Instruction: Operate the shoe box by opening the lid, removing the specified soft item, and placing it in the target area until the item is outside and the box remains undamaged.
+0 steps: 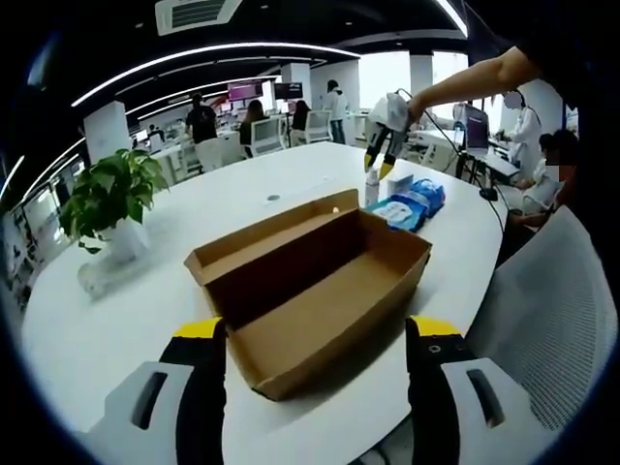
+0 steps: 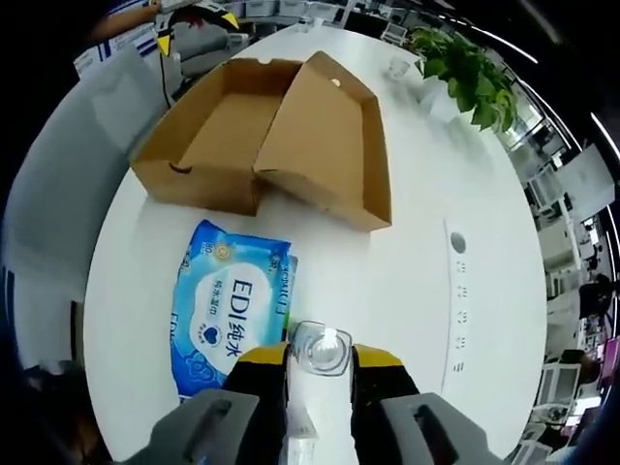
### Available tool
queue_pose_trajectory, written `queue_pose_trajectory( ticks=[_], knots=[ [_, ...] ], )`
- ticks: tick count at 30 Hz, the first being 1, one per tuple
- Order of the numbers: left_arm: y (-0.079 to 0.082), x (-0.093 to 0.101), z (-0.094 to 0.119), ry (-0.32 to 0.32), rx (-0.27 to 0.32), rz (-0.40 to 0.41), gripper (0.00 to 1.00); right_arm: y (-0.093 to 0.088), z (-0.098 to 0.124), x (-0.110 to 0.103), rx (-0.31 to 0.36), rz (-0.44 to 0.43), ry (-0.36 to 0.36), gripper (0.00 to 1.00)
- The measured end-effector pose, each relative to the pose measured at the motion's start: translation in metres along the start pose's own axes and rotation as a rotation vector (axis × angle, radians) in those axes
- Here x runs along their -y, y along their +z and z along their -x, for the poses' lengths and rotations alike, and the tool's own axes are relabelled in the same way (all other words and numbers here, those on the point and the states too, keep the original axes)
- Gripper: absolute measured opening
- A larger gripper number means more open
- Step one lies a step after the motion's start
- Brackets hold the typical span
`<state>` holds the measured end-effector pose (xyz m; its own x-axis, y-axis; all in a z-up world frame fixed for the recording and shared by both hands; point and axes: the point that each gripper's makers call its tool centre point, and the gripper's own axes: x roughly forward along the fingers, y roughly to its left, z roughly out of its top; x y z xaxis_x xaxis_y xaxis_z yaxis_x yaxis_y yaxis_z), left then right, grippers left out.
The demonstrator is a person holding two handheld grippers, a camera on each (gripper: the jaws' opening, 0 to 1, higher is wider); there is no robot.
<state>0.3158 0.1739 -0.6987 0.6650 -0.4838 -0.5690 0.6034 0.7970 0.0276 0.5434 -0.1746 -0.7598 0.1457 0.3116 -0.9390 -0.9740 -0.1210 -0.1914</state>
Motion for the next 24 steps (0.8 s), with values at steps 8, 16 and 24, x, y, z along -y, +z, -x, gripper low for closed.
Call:
queue_pose_trajectory(
  ticks=[8, 16, 24],
  knots=[
    [-0.003, -0.006, -0.002, 0.023, -0.006, 0.028, 0.74, -0.001, 0.004, 0.003, 0.003, -0.011, -0.021, 0.24],
    [-0.009, -0.018, -0.007, 0.078, -0.042, 0.042, 0.65, 0.007, 0.016, 0.008, 0.034, -0.055, -0.064, 0.31],
    [-0.020, -0.028, -0.010, 0.117, -0.080, 0.083, 0.57, 0.031, 0.026, 0.013, 0.131, -0.194, -0.109, 0.40]
  ],
)
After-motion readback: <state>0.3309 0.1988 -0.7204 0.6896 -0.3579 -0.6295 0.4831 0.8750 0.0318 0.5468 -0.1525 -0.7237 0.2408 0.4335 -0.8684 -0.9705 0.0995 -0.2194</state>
